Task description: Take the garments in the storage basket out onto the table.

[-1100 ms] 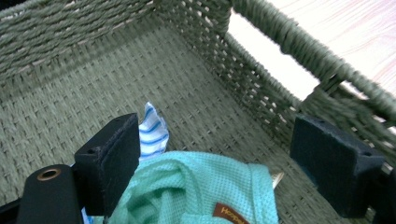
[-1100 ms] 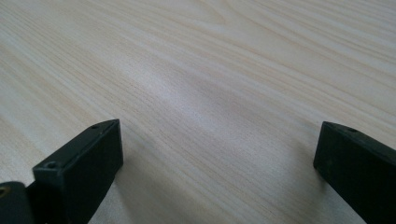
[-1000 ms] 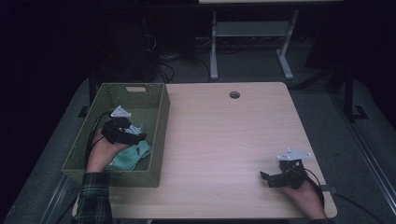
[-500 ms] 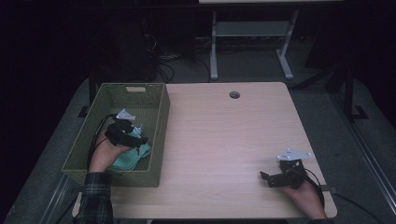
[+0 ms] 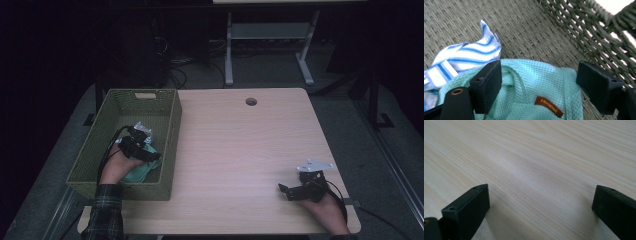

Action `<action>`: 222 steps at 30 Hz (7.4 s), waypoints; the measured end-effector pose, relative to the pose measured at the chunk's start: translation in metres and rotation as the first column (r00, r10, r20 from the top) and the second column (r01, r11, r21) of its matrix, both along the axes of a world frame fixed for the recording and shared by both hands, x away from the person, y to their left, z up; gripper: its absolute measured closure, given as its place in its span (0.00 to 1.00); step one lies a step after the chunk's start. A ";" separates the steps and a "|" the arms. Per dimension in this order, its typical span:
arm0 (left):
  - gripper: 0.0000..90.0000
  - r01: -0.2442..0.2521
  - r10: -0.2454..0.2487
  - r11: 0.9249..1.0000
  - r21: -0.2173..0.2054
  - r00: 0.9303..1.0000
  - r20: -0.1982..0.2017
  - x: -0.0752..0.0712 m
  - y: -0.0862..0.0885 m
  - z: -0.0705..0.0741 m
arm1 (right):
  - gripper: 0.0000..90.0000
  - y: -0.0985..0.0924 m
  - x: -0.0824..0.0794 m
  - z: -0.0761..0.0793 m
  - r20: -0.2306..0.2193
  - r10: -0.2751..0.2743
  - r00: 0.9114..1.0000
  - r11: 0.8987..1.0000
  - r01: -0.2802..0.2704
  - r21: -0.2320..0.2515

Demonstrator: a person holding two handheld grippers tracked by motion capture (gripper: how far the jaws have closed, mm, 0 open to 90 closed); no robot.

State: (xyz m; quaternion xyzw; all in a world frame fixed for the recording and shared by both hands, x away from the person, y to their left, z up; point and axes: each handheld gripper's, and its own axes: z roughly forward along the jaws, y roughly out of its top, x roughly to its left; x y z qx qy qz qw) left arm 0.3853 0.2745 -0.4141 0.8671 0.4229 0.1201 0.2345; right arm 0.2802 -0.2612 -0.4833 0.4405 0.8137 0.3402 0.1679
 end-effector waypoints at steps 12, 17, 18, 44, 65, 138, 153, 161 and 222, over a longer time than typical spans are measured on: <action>0.24 -0.006 0.011 0.999 0.049 0.996 -0.091 0.003 -0.001 -0.010 | 0.01 0.000 0.000 0.000 0.000 0.000 1.000 1.000 0.000 0.000; 0.26 -0.024 0.032 0.998 0.066 0.991 -0.128 0.004 -0.001 -0.014 | 0.01 0.000 0.000 0.000 0.000 0.000 1.000 1.000 0.000 0.000; 0.27 -0.025 0.034 0.997 0.068 0.990 -0.137 0.004 -0.001 -0.015 | 0.01 0.000 0.000 0.000 0.000 0.000 1.000 1.000 0.000 0.000; 0.85 -0.060 0.057 0.998 -0.008 0.975 -0.217 0.004 0.007 -0.004 | 0.01 0.000 0.000 0.000 0.000 0.000 1.000 1.000 0.000 0.000; 0.86 -0.102 0.098 0.966 -0.239 0.995 -0.028 -0.005 0.027 0.030 | 0.01 0.000 0.000 0.000 0.000 0.000 1.000 1.000 0.000 0.000; 0.86 0.180 0.028 0.817 -0.547 0.936 0.350 -0.029 0.019 0.180 | 0.01 0.000 0.000 0.000 -0.001 -0.007 1.000 1.000 0.007 0.002; 0.86 0.268 -0.064 0.792 -0.548 0.930 0.362 -0.021 -0.022 0.186 | 0.01 0.000 0.000 0.000 -0.002 -0.008 1.000 1.000 0.008 0.003; 0.86 0.293 -0.098 0.779 -0.554 0.930 0.354 -0.015 -0.042 0.182 | 0.01 0.000 0.000 0.000 -0.001 -0.007 1.000 1.000 0.007 0.002; 0.86 0.488 -0.428 0.704 -0.516 0.871 0.241 0.002 -0.203 0.097 | 0.01 0.000 0.000 0.000 -0.004 -0.010 1.000 1.000 0.010 0.006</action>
